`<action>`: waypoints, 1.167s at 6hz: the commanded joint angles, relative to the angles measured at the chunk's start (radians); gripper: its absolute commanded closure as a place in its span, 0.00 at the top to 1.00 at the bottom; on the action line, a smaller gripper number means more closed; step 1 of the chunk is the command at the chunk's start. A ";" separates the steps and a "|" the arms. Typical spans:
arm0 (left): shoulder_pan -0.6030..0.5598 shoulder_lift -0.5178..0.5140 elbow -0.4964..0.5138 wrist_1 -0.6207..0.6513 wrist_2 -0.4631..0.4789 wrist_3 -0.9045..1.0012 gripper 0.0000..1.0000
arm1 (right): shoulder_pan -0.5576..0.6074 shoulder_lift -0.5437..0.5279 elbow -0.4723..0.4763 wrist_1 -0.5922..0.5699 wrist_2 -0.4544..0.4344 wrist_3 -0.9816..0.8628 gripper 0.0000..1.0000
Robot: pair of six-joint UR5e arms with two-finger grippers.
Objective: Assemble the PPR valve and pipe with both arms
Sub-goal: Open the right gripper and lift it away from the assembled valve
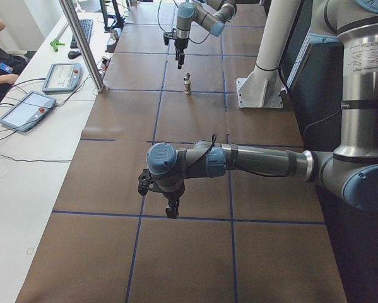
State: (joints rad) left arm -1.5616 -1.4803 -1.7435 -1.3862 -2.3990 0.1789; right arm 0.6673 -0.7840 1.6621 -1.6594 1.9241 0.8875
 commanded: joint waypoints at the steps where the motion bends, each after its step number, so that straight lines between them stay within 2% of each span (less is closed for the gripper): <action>1: 0.000 0.000 0.001 0.001 0.003 -0.037 1.00 | 0.217 -0.071 -0.098 0.000 0.187 -0.269 1.00; 2: 0.000 0.002 0.010 0.000 0.004 -0.035 1.00 | 0.359 -0.133 -0.160 -0.006 0.298 -0.430 0.99; 3: 0.000 0.005 0.010 0.000 0.004 -0.030 1.00 | 0.473 -0.235 -0.182 -0.005 0.362 -0.594 0.99; 5: 0.000 0.012 0.025 0.001 0.006 -0.030 1.00 | 0.668 -0.357 -0.246 -0.038 0.363 -0.960 1.00; 7: 0.000 0.012 0.019 0.000 0.004 -0.030 1.00 | 0.843 -0.505 -0.245 -0.052 0.355 -1.170 0.99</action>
State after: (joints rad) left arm -1.5616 -1.4687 -1.7208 -1.3856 -2.3942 0.1488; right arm 1.4197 -1.2136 1.4184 -1.7076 2.2795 -0.1767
